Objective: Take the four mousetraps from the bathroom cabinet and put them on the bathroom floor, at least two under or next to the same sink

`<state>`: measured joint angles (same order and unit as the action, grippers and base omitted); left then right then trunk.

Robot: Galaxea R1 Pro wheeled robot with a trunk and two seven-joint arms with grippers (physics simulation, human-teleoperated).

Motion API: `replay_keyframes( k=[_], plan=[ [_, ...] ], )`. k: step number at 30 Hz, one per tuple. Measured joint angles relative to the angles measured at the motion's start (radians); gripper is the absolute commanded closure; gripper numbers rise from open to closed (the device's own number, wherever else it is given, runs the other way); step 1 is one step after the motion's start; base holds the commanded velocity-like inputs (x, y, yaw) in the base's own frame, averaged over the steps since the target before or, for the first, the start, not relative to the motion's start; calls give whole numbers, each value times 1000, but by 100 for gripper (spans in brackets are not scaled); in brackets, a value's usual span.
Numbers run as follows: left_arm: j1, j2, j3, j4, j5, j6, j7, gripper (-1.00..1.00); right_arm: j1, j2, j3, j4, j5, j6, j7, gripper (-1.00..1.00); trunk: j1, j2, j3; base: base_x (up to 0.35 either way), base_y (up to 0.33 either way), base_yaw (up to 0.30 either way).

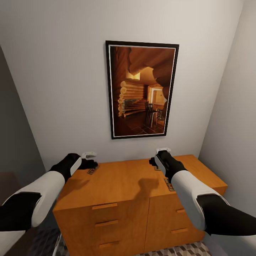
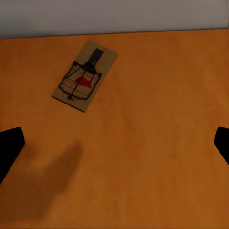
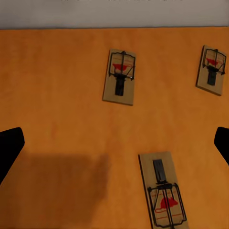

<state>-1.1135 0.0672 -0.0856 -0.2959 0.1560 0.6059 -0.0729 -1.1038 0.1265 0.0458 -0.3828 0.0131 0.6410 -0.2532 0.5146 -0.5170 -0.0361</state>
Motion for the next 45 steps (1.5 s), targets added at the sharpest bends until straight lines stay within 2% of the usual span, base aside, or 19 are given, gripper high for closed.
replay_keyframes(
  k=[6, 17, 22, 28, 29, 39, 45],
  plan=[
    [-22, -1, 0, 33, -30, -51, -19, -100, -4, -4, 1, 13, 1, -10, 6, -100, 0, 0, 0, 0, 0, 0],
    [-29, 0, -2, -4, -42, -65, -55, -100, -6, -9, 2, 16, 0, 9, 17, -100, 0, 0, 0, 0, 0, 0],
    [-30, -1, -1, -18, -44, -66, -59, -100, -6, -14, 3, 15, 0, 15, 46, -100, 0, 0, 0, 0, 0, 0],
    [-30, -4, 2, -23, -45, -66, -56, -100, -6, -58, 2, 5, -1, 38, 95, -100, 0, 0, 0, 0, 0, 0],
    [-30, -4, 2, -23, -45, -66, -56, -100, -6, -58, 2, 5, -2, 38, 95, -100, 0, 0, 0, 0, 0, 0],
    [-30, -7, 5, -25, -44, -67, -59, -100, -6, -146, 5, -25, 0, 57, 235, -100, 0, 0, 0, 0, 0, 0],
    [-30, -7, 5, -24, -43, -68, -61, -100, -6, -167, 5, -26, 1, 57, 259, -100, 0, 0, 0, 0, 0, 0]
  ],
)
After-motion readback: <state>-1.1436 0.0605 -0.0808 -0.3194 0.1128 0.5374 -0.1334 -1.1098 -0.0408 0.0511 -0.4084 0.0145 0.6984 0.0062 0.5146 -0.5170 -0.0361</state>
